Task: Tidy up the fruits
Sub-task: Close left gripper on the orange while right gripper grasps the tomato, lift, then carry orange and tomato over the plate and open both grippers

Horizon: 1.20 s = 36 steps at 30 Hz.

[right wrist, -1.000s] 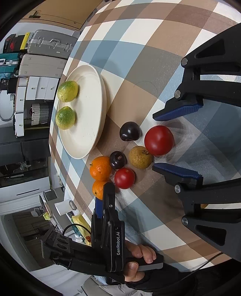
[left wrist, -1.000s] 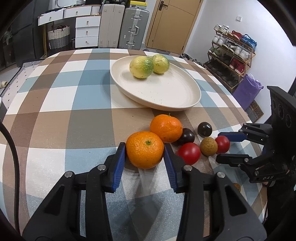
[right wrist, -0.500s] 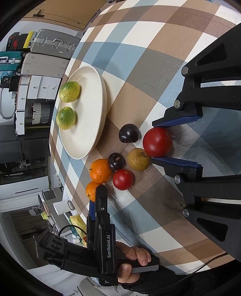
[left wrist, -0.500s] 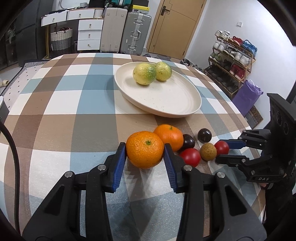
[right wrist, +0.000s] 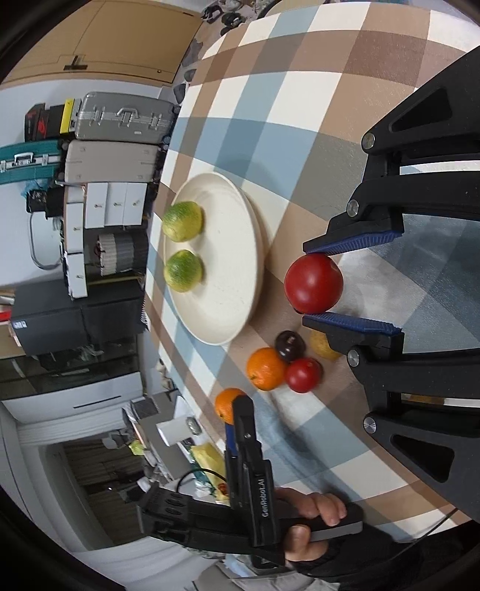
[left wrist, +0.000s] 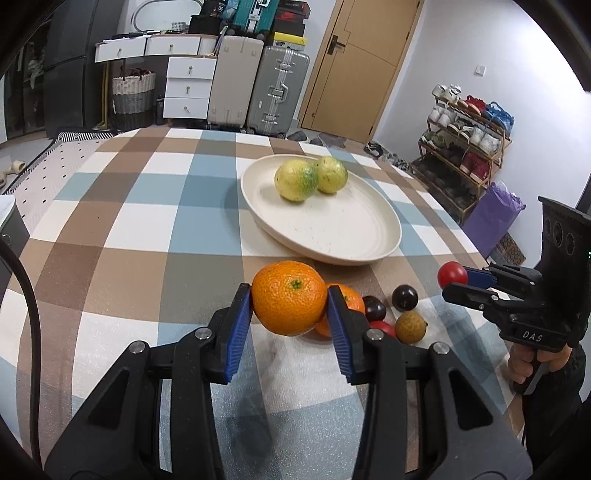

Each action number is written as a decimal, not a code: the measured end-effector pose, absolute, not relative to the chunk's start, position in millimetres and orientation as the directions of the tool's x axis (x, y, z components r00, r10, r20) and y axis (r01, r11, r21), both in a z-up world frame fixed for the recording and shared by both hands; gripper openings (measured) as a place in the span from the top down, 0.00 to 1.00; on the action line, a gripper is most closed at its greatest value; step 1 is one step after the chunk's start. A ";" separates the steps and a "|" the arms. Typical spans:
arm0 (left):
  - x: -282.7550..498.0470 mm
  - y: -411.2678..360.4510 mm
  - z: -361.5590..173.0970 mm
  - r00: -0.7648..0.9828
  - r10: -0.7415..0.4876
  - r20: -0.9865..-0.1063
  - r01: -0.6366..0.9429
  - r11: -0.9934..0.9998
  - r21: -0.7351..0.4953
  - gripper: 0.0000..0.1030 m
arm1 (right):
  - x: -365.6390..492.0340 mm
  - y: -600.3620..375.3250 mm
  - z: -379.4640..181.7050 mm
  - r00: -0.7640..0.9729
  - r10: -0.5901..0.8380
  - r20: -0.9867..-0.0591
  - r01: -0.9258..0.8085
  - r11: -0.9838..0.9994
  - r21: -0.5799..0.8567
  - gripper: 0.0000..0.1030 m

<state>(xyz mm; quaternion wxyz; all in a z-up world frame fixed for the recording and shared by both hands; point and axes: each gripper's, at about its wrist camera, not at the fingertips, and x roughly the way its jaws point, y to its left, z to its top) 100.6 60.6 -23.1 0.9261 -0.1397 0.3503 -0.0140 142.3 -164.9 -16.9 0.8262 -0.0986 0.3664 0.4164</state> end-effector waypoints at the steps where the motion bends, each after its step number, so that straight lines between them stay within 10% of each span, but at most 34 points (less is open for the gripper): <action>1: 101.2 59.9 -22.1 0.756 -0.117 -0.644 -0.075 0.962 -0.263 0.64 | 143.1 -165.5 -15.9 0.396 0.615 -0.681 -0.753 0.643 0.142 0.69; 36: 162.2 30.3 11.9 0.826 -0.080 -0.558 -0.024 0.984 -0.176 0.64 | 184.2 -151.8 10.9 0.517 0.602 -0.608 -0.630 0.749 0.206 0.68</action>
